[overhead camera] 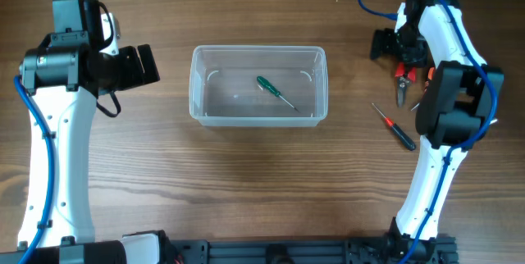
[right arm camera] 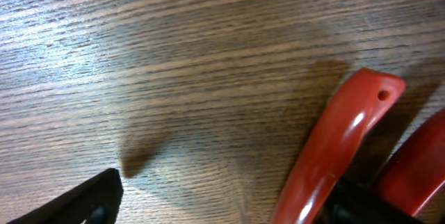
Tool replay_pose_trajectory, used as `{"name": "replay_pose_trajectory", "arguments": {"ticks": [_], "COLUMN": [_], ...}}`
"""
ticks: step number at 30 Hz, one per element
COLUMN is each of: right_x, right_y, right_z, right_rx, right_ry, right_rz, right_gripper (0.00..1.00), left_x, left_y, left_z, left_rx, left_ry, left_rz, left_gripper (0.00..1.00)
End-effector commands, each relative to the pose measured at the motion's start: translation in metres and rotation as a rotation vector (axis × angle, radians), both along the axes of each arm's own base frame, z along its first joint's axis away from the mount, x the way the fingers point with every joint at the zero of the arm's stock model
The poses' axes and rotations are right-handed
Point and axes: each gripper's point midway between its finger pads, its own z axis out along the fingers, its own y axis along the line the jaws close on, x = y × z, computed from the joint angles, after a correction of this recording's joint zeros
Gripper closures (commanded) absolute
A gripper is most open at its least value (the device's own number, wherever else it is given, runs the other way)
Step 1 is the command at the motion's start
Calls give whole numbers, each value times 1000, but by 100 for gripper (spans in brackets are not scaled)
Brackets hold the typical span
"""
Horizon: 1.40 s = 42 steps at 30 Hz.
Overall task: Pack container
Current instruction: 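Grasp the red wire strippers with the right gripper, then carry the red wire strippers into the container and release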
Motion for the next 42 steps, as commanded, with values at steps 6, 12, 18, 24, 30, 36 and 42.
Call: {"name": "replay_pose_trajectory", "arguments": {"ticks": [6,12,18,24,30,36,42], "right_x": [-16,-16,-14,-9,5,-51,-115], "right_y": [5,5,5,15,64,197,346], "right_z": [-31,-31,-31,-10,153,271,227], "right_rx": [28,29,28,75,7,13,19], "right_ry": [90,89,78,53,-285,-544,-496], "right_rz": [-1,-1,2,39,311,795,1444], "right_gripper": [58,74,95,96,96,96,96], "left_x": [2,2,2,2,2,2,2], "left_y": [-1,-1,-1,-1,-1,-1,-1], "left_z": [2,2,2,2,2,2,2], "left_rx": [-15,-15,-15,-15,-15,-15,-15], "left_ry": [-5,-5,-5,-5,-5,-5,-5], "left_rz": [8,8,8,7,7,7,7], "left_gripper": [0,0,0,0,0,0,0]}}
